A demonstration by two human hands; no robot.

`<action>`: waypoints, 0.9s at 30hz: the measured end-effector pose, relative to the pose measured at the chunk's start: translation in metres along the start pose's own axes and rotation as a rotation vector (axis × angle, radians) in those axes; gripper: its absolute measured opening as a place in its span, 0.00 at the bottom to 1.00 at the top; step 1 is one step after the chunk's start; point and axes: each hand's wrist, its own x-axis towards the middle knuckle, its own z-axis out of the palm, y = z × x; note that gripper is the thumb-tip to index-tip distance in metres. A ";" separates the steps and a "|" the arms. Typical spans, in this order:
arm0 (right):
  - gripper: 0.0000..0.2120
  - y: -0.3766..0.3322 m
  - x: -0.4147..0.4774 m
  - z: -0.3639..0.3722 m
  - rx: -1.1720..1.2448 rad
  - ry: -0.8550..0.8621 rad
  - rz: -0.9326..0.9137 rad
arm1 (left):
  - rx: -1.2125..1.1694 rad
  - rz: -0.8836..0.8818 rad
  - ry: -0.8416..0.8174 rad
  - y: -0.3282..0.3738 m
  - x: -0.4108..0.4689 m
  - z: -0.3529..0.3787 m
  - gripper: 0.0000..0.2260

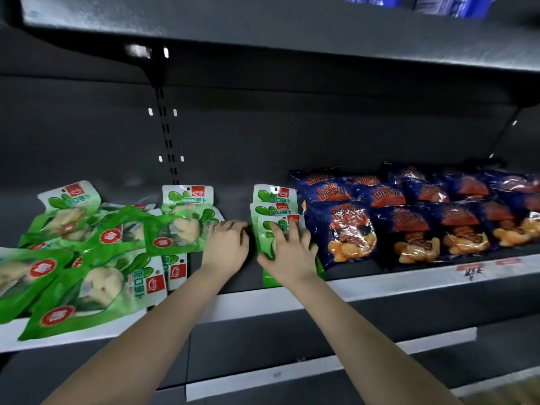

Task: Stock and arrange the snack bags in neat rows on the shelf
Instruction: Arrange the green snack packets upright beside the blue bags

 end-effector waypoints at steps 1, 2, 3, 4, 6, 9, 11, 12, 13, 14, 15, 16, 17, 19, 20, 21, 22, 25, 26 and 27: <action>0.35 -0.002 0.002 0.001 -0.014 -0.019 0.010 | 0.100 0.001 -0.006 -0.007 0.000 0.004 0.16; 0.35 -0.003 0.005 0.003 -0.026 -0.042 0.024 | 0.150 -0.025 -0.014 -0.012 0.000 0.005 0.17; 0.35 -0.005 0.007 0.004 -0.037 -0.069 0.034 | 0.154 -0.065 -0.018 -0.013 0.001 0.004 0.17; 0.34 -0.006 0.009 0.006 -0.052 -0.095 0.037 | 0.148 -0.098 -0.014 -0.015 0.001 0.004 0.17; 0.34 -0.007 0.013 0.009 -0.077 -0.115 0.030 | 0.165 -0.148 -0.019 -0.015 0.001 0.005 0.17; 0.34 -0.006 0.016 0.012 -0.084 -0.114 0.019 | 0.184 -0.169 -0.052 -0.016 0.002 0.008 0.18; 0.34 -0.005 0.017 0.012 -0.086 -0.124 0.021 | 0.188 -0.174 -0.064 -0.015 0.003 0.010 0.19; 0.34 -0.004 0.017 0.012 -0.087 -0.132 0.024 | 0.186 -0.180 -0.069 -0.016 0.003 0.010 0.19; 0.34 -0.004 0.017 0.012 -0.086 -0.140 0.027 | 0.180 -0.183 -0.069 -0.016 0.003 0.010 0.19; 0.34 -0.005 0.017 0.012 -0.083 -0.145 0.030 | 0.171 -0.185 -0.065 -0.017 0.003 0.009 0.19; 0.34 -0.005 0.017 0.012 -0.077 -0.147 0.032 | 0.159 -0.184 -0.058 -0.017 0.003 0.009 0.19; 0.34 -0.005 0.017 0.012 -0.072 -0.146 0.034 | 0.149 -0.183 -0.050 -0.017 0.003 0.009 0.18; 0.34 -0.005 0.017 0.012 -0.068 -0.145 0.035 | 0.139 -0.182 -0.042 -0.017 0.002 0.009 0.18; 0.34 -0.004 0.016 0.013 -0.060 -0.143 0.035 | 0.127 -0.182 -0.040 -0.018 0.003 0.009 0.18; 0.34 -0.004 0.016 0.013 -0.053 -0.143 0.037 | 0.126 -0.183 -0.043 -0.019 0.003 0.009 0.18; 0.34 -0.004 0.016 0.013 -0.047 -0.140 0.041 | 0.125 -0.183 -0.044 -0.019 0.003 0.009 0.18; 0.34 -0.005 0.017 0.013 -0.046 -0.137 0.047 | 0.126 -0.183 -0.044 -0.019 0.003 0.009 0.18; 0.34 -0.012 0.019 0.011 -0.046 -0.152 0.103 | 0.129 -0.190 -0.051 -0.018 0.003 0.008 0.18; 0.34 -0.016 0.021 0.011 -0.043 -0.158 0.129 | 0.129 -0.191 -0.055 -0.018 0.003 0.008 0.18; 0.34 -0.020 0.022 0.011 -0.041 -0.159 0.155 | 0.126 -0.192 -0.057 -0.017 0.003 0.007 0.18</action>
